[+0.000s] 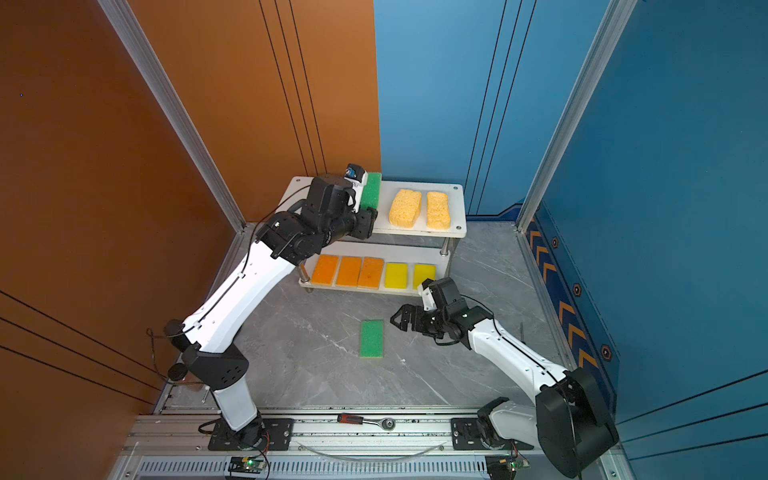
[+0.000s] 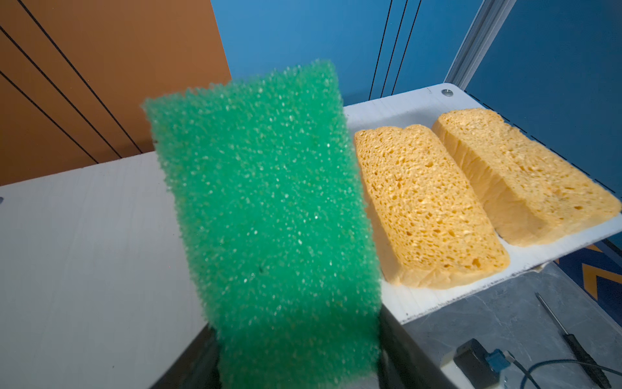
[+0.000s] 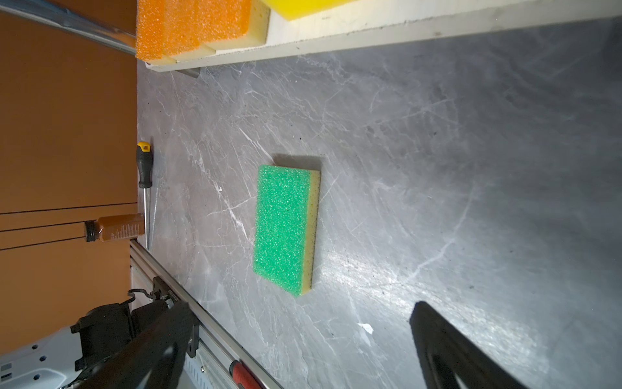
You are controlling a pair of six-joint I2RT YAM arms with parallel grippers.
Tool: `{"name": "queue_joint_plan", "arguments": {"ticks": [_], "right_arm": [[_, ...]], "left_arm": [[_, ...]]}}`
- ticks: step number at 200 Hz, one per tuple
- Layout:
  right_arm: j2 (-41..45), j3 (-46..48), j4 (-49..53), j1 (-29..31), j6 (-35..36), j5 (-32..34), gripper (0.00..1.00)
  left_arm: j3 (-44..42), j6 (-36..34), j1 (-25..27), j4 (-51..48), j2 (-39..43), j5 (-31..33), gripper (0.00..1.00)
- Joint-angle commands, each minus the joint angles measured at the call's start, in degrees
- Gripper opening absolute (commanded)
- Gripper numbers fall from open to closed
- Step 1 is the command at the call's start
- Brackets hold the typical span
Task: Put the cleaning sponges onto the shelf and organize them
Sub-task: 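Lower the green scrub sponge onto the shelf top beside the tan sponges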
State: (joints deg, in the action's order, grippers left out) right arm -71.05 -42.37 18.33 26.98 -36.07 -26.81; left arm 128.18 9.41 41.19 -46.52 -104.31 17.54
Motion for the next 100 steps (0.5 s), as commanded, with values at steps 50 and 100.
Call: {"name": "queue_joint_plan", "arguments": {"ticks": [50, 100], "right_arm": [[0.5, 1.2, -1.3, -0.3, -0.8, 0.8, 1.00], [0.1, 1.2, -1.3, -0.3, -0.9, 1.0, 1.00]], "left_arm": [[1.2, -0.9, -1.3, 0.1, -2.3, -1.4, 0.64], [0.6, -0.5, -1.5, 0.2, -2.5, -0.3, 0.65]]}}
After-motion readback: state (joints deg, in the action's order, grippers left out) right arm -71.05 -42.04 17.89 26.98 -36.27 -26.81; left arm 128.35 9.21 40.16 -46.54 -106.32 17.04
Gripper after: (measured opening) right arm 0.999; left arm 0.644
